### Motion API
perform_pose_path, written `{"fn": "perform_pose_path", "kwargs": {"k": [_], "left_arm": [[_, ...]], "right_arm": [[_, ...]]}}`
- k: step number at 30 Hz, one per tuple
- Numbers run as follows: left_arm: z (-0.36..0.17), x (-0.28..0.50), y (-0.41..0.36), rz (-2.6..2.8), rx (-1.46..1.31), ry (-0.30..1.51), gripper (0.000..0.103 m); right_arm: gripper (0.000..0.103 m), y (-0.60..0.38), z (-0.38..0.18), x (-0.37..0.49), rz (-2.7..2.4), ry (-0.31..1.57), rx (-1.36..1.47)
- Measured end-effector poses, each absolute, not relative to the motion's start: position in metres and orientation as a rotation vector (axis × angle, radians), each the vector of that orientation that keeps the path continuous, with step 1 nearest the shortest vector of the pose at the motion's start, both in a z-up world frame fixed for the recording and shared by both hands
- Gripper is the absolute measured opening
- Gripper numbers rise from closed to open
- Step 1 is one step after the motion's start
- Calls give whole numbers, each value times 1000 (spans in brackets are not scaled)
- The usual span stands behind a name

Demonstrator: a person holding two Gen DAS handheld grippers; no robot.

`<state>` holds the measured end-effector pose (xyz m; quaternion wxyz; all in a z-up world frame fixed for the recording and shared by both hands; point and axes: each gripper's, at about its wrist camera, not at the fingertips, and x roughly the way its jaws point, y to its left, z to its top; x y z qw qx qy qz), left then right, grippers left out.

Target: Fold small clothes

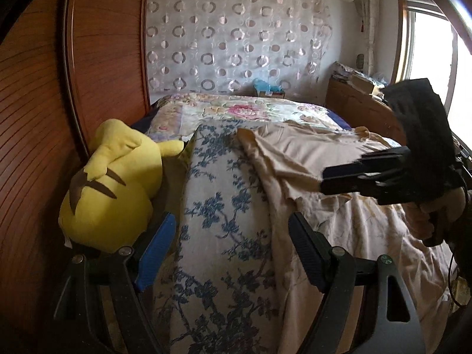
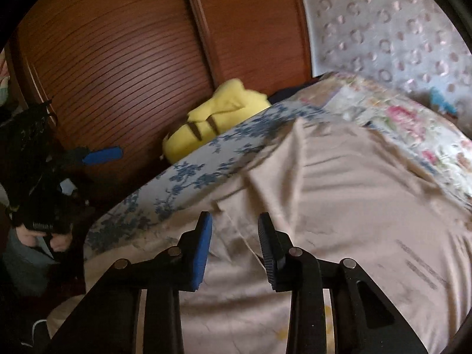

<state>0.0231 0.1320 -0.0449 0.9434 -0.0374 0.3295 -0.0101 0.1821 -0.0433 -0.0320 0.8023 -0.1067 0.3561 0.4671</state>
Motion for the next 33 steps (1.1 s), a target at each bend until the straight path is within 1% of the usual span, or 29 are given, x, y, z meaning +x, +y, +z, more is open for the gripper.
{"fn": "perform_pose_path", "kwargs": {"k": [8, 13, 14, 15, 17, 18, 20, 27, 33], "left_arm": [[-49, 16, 135, -27, -82, 682, 79], [-51, 13, 134, -32, -76, 691, 79], [-51, 12, 134, -34, -77, 691, 79], [-52, 12, 134, -38, -80, 691, 79], [-53, 11, 132, -40, -80, 689, 79], [-53, 11, 131, -44, -80, 689, 79], [-54, 12, 129, -50, -82, 692, 79], [-52, 11, 117, -68, -77, 697, 79], [-52, 13, 111, -83, -78, 701, 79]], "right_arm": [[33, 12, -59, 212, 980, 848, -315], [33, 29, -70, 221, 942, 837, -377], [30, 32, -72, 222, 937, 835, -387], [21, 33, -72, 223, 934, 835, -386], [7, 31, -75, 225, 945, 844, -370], [5, 29, -75, 227, 958, 847, -354], [3, 20, -66, 227, 966, 838, -322], [3, -26, -51, 237, 931, 773, -192], [3, -55, -54, 252, 851, 736, -143]]}}
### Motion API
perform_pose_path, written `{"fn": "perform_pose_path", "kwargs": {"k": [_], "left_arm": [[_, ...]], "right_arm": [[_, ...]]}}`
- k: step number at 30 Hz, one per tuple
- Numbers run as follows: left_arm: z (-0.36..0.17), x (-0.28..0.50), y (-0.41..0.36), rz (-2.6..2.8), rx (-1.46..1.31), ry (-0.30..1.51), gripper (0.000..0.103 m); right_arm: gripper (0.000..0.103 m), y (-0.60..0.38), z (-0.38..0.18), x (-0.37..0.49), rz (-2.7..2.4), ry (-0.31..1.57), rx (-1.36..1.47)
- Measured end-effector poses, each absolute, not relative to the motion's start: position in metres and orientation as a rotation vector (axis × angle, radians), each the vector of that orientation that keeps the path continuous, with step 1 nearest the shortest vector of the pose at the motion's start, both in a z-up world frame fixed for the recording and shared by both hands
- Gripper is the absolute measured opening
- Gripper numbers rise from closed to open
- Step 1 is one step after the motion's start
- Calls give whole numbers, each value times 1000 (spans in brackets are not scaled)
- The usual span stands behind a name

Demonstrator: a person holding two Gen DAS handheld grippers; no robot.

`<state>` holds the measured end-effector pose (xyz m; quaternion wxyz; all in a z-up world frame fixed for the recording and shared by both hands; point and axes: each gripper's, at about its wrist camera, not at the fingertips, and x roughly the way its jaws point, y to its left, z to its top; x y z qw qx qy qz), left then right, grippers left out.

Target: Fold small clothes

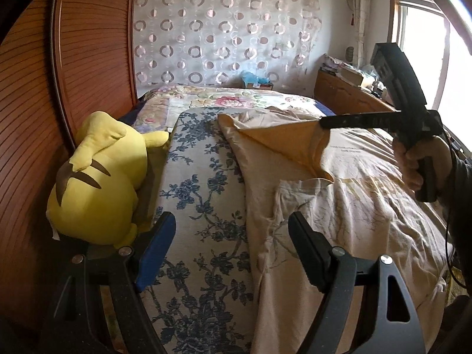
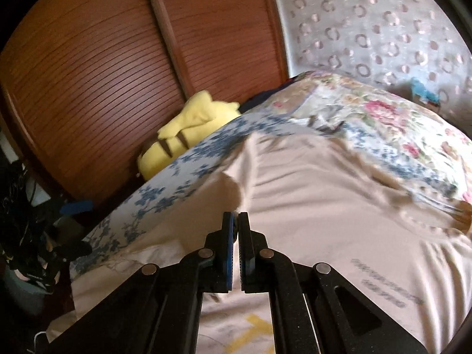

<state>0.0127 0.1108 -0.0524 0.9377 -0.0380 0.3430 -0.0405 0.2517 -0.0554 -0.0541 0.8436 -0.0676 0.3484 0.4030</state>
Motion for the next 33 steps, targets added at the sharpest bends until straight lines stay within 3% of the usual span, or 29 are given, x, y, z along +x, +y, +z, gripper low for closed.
{"fn": "perform_pose_path", "kwargs": {"k": [10, 11, 13, 14, 15, 19, 22, 27, 33], "left_arm": [[-52, 22, 92, -101, -68, 713, 79], [-51, 22, 90, -108, -70, 711, 79], [-49, 25, 85, -128, -70, 706, 79], [-48, 28, 81, -135, -63, 706, 79], [-48, 30, 78, -139, -58, 705, 79], [-47, 44, 63, -185, -34, 710, 78], [-49, 57, 53, -241, -33, 739, 61], [-53, 76, 43, -262, -21, 773, 46], [-57, 92, 42, -251, -25, 807, 44]], "right_arm": [[3, -91, -85, 268, 628, 748, -112], [8, -92, -90, 268, 601, 747, -114], [28, -93, -97, 265, 595, 739, -121], [46, -95, -100, 262, 599, 736, -119], [53, -95, -103, 259, 593, 733, -119], [54, -108, -102, 245, 556, 725, -146], [54, -127, -103, 218, 555, 721, -169], [54, -165, -99, 175, 516, 749, -186], [54, -215, -106, 135, 441, 769, -133]]}}
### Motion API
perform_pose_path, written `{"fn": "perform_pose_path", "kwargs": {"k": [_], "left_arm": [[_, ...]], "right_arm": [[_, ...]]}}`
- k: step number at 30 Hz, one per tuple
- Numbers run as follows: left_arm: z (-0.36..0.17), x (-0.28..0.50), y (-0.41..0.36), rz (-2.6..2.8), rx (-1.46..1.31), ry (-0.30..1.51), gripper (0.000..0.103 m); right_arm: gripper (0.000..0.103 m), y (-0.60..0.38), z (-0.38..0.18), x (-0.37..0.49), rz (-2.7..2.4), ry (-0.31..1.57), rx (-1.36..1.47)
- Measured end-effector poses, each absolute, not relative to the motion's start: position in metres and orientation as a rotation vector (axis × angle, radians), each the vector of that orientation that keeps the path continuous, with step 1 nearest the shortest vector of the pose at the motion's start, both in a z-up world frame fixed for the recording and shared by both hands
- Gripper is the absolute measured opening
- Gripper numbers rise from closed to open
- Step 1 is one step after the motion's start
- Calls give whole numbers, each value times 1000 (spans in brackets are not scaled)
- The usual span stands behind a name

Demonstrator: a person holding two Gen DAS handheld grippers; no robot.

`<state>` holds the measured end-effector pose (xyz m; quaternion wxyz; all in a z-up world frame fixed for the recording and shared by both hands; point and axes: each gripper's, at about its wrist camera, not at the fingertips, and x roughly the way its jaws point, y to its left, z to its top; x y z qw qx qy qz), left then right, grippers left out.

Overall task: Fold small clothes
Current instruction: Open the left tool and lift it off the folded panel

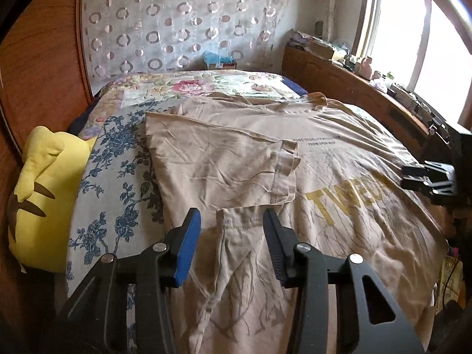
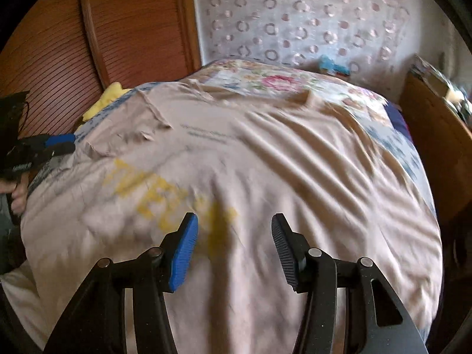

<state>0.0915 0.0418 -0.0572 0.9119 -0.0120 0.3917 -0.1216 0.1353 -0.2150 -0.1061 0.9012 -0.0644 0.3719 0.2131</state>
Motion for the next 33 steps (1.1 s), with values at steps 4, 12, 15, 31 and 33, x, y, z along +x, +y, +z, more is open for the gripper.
{"fn": "perform_pose_path", "kwargs": {"k": [4, 12, 15, 31, 33], "left_arm": [[-65, 101, 40, -245, -17, 843, 39], [-74, 102, 38, -238, -24, 882, 38], [-74, 99, 38, -241, -30, 882, 34], [-63, 72, 22, -280, -27, 865, 24], [-63, 67, 21, -289, -34, 866, 24]], "right_arm": [[54, -240, -115, 114, 378, 786, -81], [54, -261, -114, 89, 342, 790, -51], [54, -267, -111, 83, 326, 782, -97], [55, -273, -102, 84, 321, 775, -114], [55, -273, -102, 84, 320, 775, -113]]}}
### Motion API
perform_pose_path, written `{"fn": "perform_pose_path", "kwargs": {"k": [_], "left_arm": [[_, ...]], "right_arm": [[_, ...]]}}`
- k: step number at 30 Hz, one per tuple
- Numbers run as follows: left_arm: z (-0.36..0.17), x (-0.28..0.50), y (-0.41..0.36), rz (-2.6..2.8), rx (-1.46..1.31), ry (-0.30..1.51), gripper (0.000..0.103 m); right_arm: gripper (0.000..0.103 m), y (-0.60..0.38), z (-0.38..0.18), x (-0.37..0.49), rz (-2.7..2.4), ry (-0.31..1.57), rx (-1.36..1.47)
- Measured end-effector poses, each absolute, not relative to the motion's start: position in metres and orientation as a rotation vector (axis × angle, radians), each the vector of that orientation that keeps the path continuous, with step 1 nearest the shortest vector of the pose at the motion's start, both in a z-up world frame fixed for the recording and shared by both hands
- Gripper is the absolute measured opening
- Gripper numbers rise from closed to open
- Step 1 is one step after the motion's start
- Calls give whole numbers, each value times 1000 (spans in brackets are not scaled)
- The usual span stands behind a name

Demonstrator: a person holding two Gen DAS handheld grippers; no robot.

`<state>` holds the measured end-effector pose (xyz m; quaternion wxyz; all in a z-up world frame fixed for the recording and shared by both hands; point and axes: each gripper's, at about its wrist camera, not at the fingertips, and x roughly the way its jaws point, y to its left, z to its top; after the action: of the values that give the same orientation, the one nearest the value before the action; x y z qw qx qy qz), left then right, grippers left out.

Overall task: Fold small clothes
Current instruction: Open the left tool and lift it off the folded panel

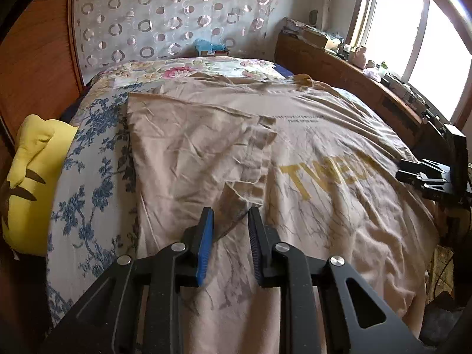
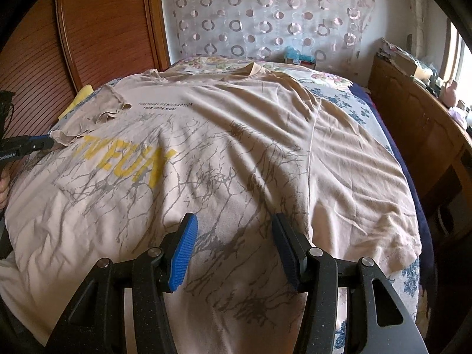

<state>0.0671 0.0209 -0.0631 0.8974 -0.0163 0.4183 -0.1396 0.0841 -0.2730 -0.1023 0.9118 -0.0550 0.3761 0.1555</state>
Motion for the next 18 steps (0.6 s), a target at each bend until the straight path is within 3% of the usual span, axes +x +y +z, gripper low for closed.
{"fn": "perform_pose_path", "kwargs": {"k": [9, 11, 13, 17, 18], "left_arm": [[-61, 51, 18, -308, -54, 859, 25], [-57, 48, 18, -305, -53, 841, 31], [-50, 46, 18, -299, -52, 798, 46], [-38, 48, 19, -275, -46, 735, 58], [-34, 48, 20, -270, -50, 710, 67]], "right_arm": [[55, -274, -103, 84, 322, 775, -110], [55, -274, -103, 84, 322, 775, -109], [55, -274, -103, 84, 322, 774, -108], [55, -274, -103, 84, 325, 774, -102], [55, -276, -103, 83, 327, 776, -94]]}}
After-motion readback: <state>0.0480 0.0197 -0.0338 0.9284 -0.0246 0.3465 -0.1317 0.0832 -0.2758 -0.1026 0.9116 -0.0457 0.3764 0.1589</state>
